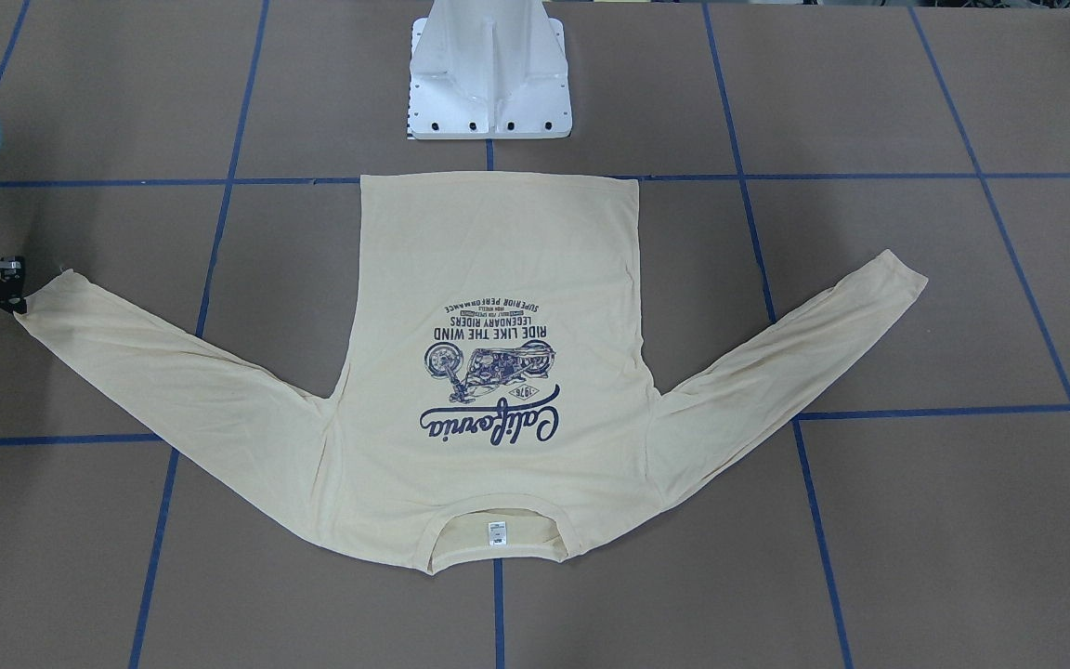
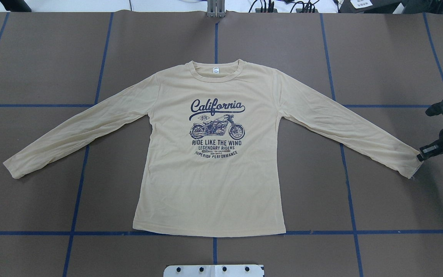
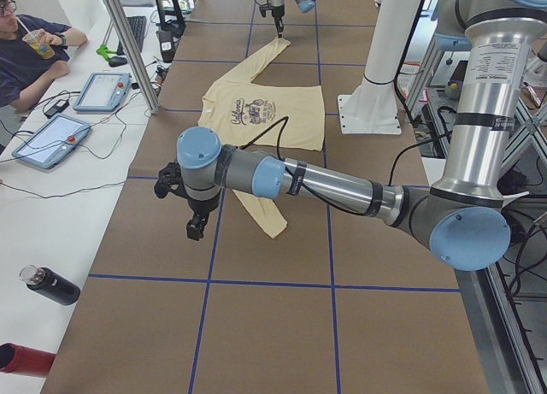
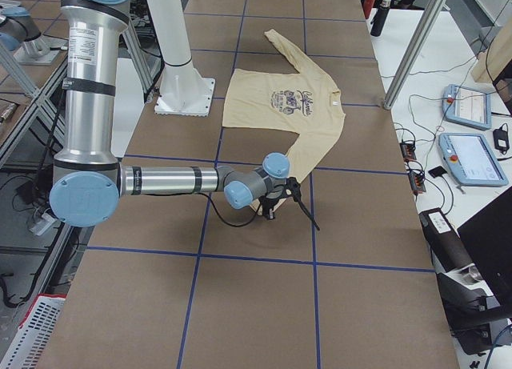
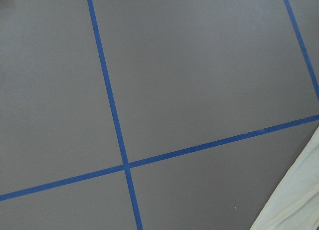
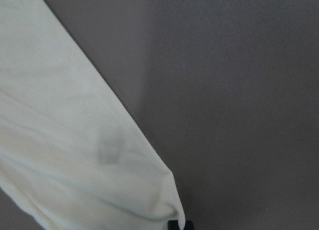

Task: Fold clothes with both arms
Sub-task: 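Lift the gripped sleeve cuff up off the table with the right gripper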

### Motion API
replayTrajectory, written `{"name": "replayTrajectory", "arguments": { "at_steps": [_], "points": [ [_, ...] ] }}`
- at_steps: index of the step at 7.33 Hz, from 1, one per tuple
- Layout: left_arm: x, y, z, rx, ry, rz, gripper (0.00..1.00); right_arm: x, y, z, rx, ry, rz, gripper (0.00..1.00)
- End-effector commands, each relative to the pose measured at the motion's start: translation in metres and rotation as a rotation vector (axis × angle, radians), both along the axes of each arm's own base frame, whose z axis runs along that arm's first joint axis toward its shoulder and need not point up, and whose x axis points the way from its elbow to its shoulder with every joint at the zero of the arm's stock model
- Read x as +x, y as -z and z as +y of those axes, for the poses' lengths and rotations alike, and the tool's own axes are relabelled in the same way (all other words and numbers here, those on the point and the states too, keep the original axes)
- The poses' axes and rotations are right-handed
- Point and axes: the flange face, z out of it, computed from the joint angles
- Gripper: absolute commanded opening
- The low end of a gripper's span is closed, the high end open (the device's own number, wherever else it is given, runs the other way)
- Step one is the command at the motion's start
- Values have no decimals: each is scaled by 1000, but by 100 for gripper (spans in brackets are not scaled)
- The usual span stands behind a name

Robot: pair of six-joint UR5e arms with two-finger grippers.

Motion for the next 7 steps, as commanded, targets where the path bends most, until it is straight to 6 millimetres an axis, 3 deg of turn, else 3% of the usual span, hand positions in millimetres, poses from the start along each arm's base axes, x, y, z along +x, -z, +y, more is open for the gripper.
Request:
{"name": "replayTrajectory", "arguments": {
  "at_steps": [1, 2, 3, 4, 5, 7],
  "points": [
    [0, -2, 0, -3, -1, 0, 100, 13, 77, -14, 45, -81, -88, 0],
    [0, -1, -1, -1, -2, -1, 100, 33, 126, -30, 43, -126, -180, 0],
    [0, -4, 0, -3, -4, -1, 100, 38, 182, -48, 28, -158, -244, 0],
    [0, -4, 0, -2, -4, -1, 99, 31, 238, -67, 8, -206, -276, 0],
    [0, -4, 0, 0, -5, -1, 99, 13, 292, -87, -17, -253, -324, 0],
    [0, -5, 0, -6, -3, -1, 99, -59, 369, -96, -115, -337, -368, 0]
  ]
}}
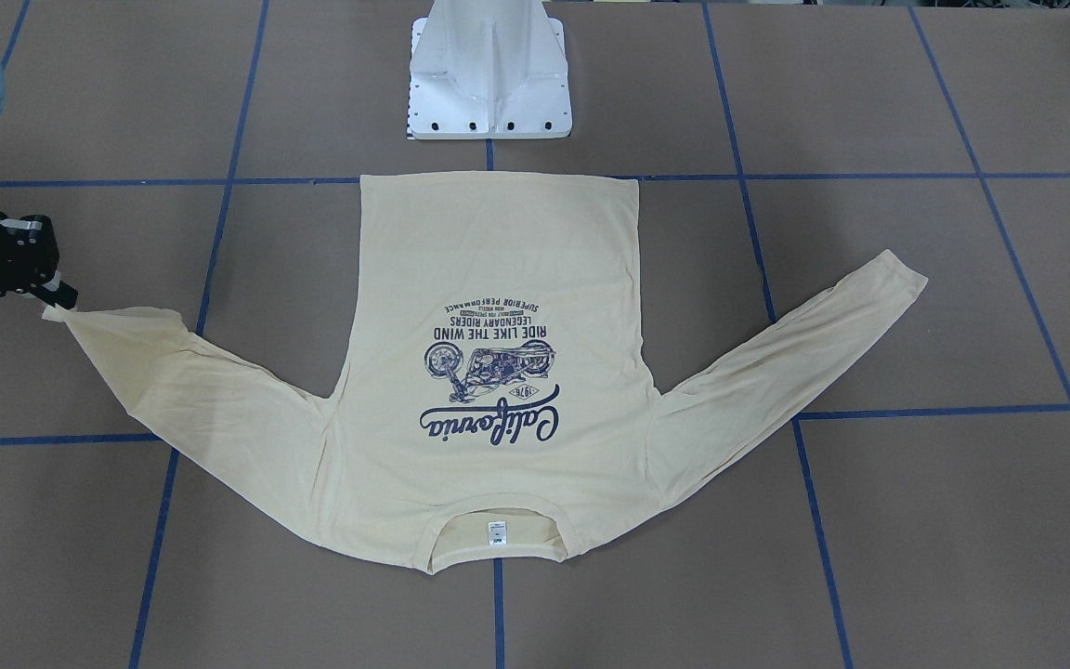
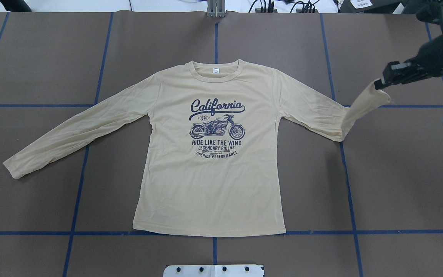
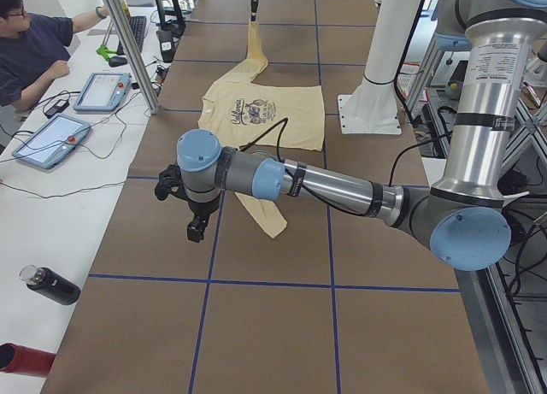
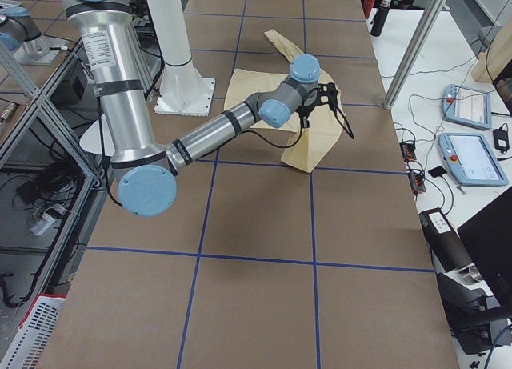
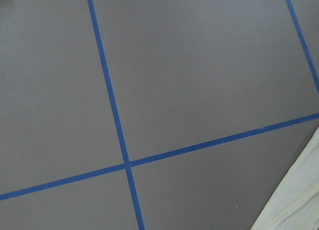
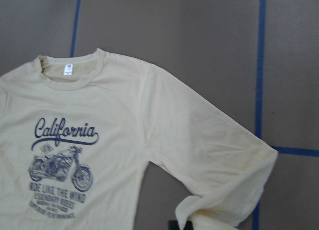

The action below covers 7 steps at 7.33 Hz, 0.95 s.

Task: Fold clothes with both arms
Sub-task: 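Lift the gripped sleeve cuff up off the table with the right gripper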

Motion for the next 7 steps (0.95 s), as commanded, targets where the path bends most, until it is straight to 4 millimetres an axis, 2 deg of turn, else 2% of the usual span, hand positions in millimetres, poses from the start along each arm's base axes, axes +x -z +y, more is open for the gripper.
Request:
{"name": "replayTrajectory", "arguments": {
  "at_steps": [1, 3, 4, 5, 6, 7],
  "points": [
    [0, -1, 0, -2, 2, -1, 99, -65, 89, -19, -77, -76, -68, 0],
    [0, -2, 1, -1, 2, -1, 99, -84, 157, -45, -57, -86, -125, 0],
    [0, -3, 1, -3, 1, -1, 99, -106, 192, -66, -37, -76, -141, 0],
    [0, -3, 1, -3, 1, -3, 99, -136, 232, -86, -27, -63, -147, 0],
    [0, -12, 0, -17, -1, -2, 99, -175, 254, -91, -9, -77, -125, 0],
    [0, -16, -2, -23, -1, -2, 99, -215, 257, -83, 30, -97, -118, 0]
  ]
}}
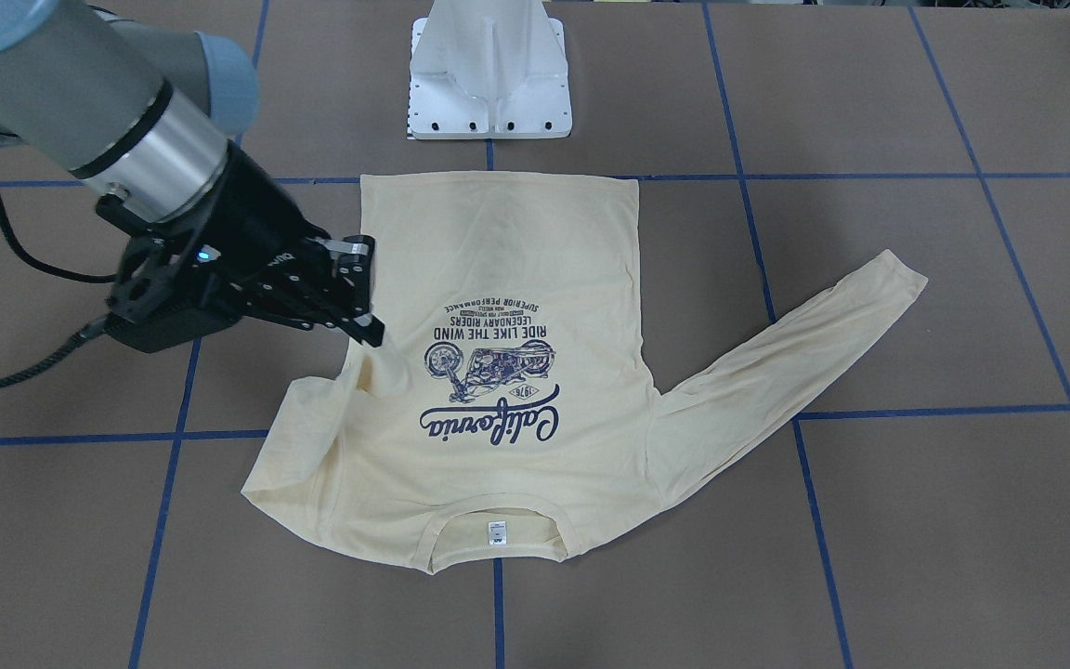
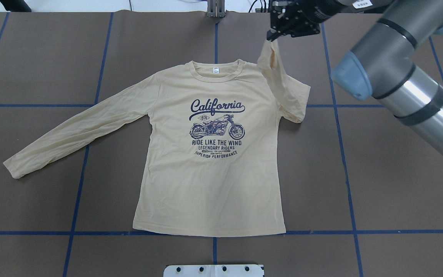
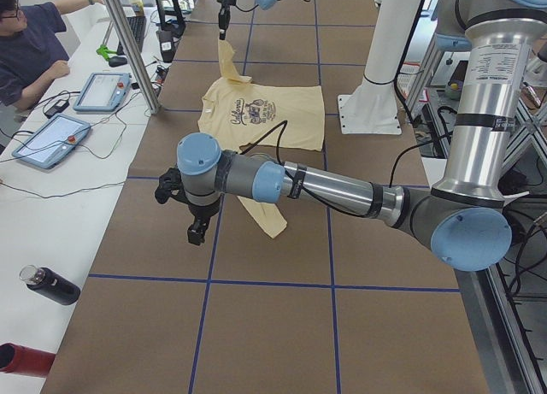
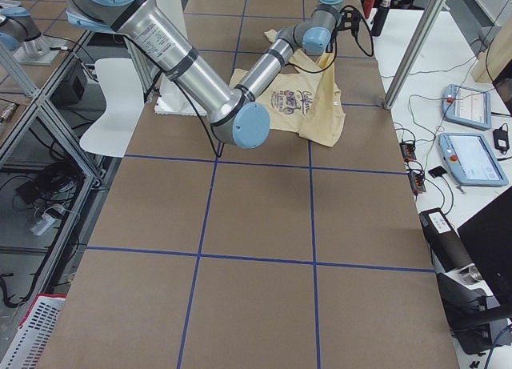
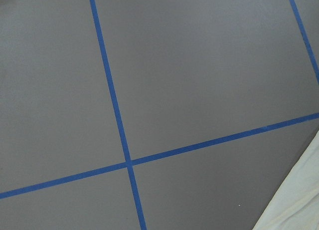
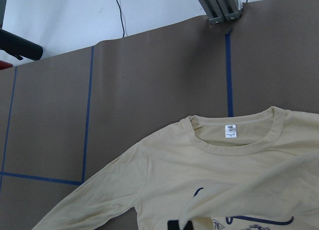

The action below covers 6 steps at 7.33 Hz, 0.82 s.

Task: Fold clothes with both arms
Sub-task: 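Carry the sleeve across the shirt toward the collar and lay it down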

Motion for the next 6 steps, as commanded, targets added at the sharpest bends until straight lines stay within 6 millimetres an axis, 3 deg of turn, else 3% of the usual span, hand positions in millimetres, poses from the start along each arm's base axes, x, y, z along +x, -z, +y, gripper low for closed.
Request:
{"name": "replayTrajectory", "arguments": {
  "at_steps": [1, 3, 4, 6],
  "points": [
    [0, -8, -2, 1, 2, 1, 99, -73, 5, 4, 43, -22, 21, 0],
    [0, -13, -3, -9, 3, 3, 99, -122, -14, 10, 60, -14, 32, 0],
    [0, -13, -4, -8, 3, 3, 99, -137, -20, 11, 55, -5, 41, 0],
    [1, -15, -9, -14, 2, 3, 99, -184, -5, 3, 50, -21, 80, 0]
  ]
}}
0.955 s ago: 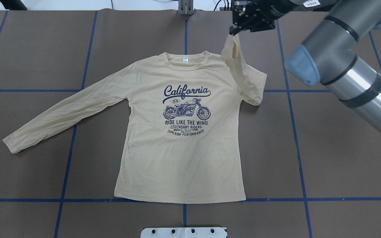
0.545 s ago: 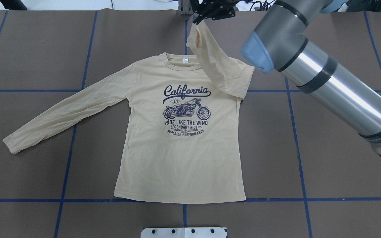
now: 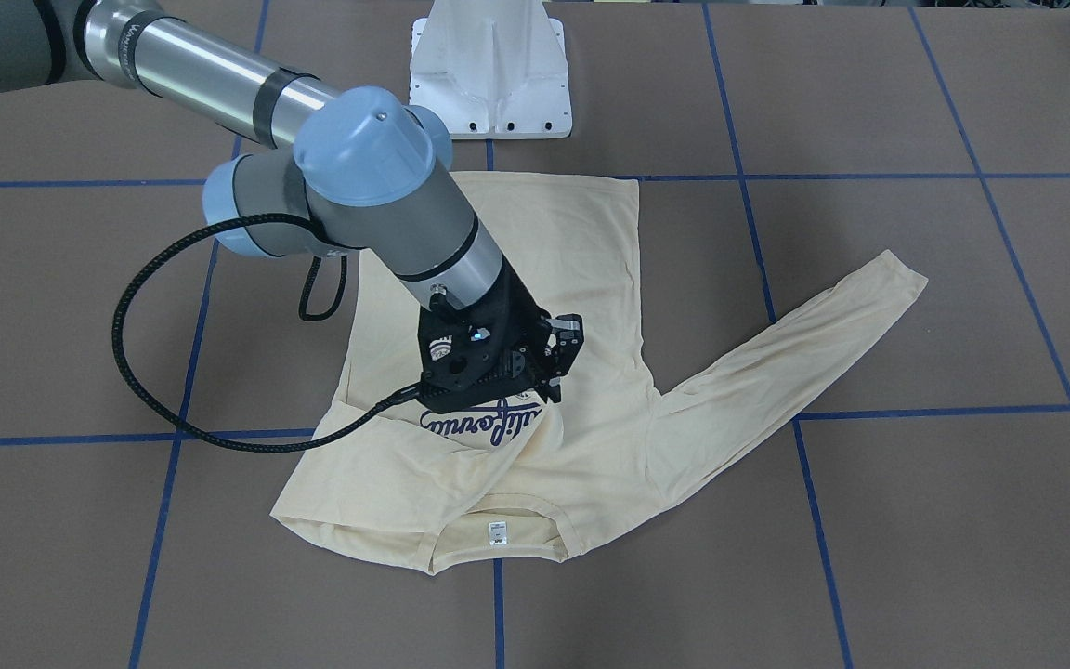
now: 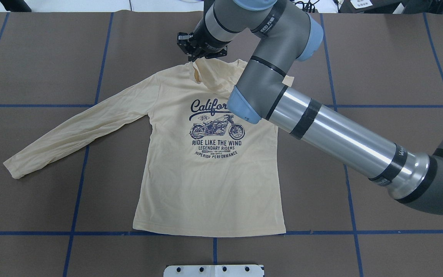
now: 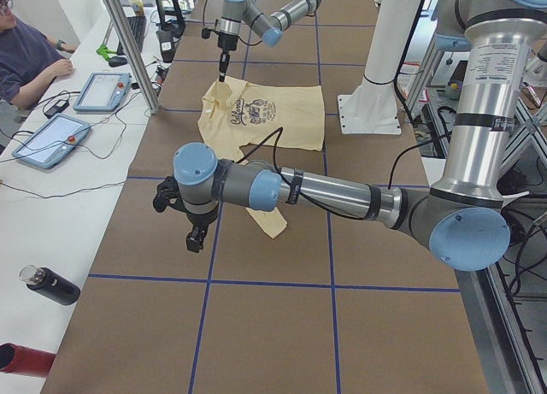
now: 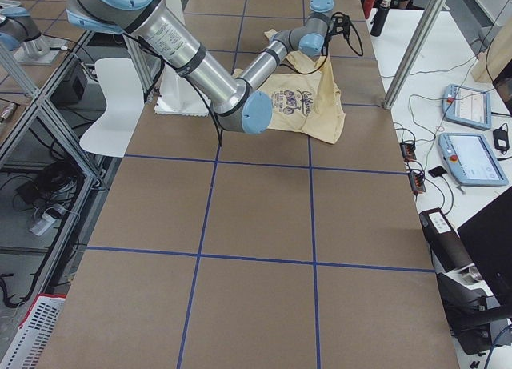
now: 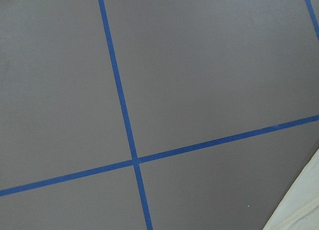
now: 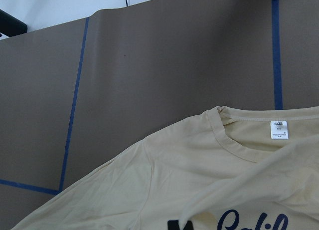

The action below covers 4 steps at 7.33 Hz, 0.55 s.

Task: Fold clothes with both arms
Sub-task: 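Carry the sleeve across the shirt toward the collar and lay it down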

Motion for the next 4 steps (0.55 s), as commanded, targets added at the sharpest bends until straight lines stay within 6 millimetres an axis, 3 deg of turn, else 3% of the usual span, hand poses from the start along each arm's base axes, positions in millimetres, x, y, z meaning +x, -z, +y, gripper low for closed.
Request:
{"name": "replayTrajectory", "arguments": {
  "at_steps": [1, 2, 3, 4],
  "points": [
    [1, -2, -4, -5, 0, 0, 99, -38, 17, -9, -9, -11, 35, 0],
    [1, -2, -4, 8, 1, 0, 99, -47, 14, -15, -17, -17, 53, 0],
    [0, -2, -4, 7, 2, 0, 99, -73, 24, -6, 10, -69, 81, 0],
    [1, -5, -5, 4, 1, 0, 99, -97, 26, -2, 49, -90, 61, 29]
  ]
}}
